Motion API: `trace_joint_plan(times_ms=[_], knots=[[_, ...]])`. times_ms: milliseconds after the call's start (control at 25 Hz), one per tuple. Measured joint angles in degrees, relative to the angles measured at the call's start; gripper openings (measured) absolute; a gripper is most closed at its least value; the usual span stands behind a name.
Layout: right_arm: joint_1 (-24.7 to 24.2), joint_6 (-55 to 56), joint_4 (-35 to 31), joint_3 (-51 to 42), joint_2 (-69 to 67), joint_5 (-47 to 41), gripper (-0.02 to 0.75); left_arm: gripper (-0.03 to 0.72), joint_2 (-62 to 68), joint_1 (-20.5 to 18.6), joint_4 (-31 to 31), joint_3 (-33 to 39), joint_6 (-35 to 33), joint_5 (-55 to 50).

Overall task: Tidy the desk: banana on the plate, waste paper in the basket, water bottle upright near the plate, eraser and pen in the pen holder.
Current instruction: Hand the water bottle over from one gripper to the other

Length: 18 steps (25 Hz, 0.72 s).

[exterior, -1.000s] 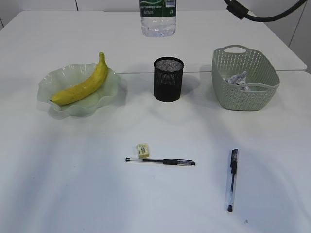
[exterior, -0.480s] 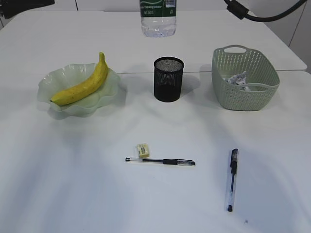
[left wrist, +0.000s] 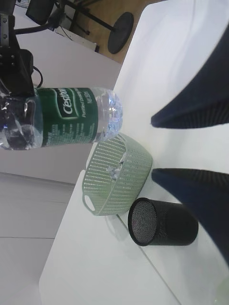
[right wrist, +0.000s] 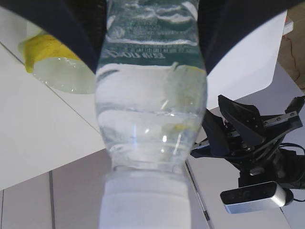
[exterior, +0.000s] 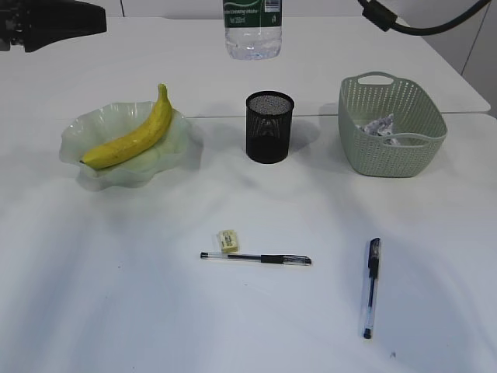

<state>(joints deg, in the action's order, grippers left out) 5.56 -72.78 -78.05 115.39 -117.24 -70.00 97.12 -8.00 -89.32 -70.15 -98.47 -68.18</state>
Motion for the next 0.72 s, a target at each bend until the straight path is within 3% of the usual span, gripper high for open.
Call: trace_joint_plan(times_ms=[720], knots=[[0.0,-0.4,0.1,0.0,0.0,0.0,0.347,0.196,6.7,2.5,-3.0,0.0,-5.4,0.2]])
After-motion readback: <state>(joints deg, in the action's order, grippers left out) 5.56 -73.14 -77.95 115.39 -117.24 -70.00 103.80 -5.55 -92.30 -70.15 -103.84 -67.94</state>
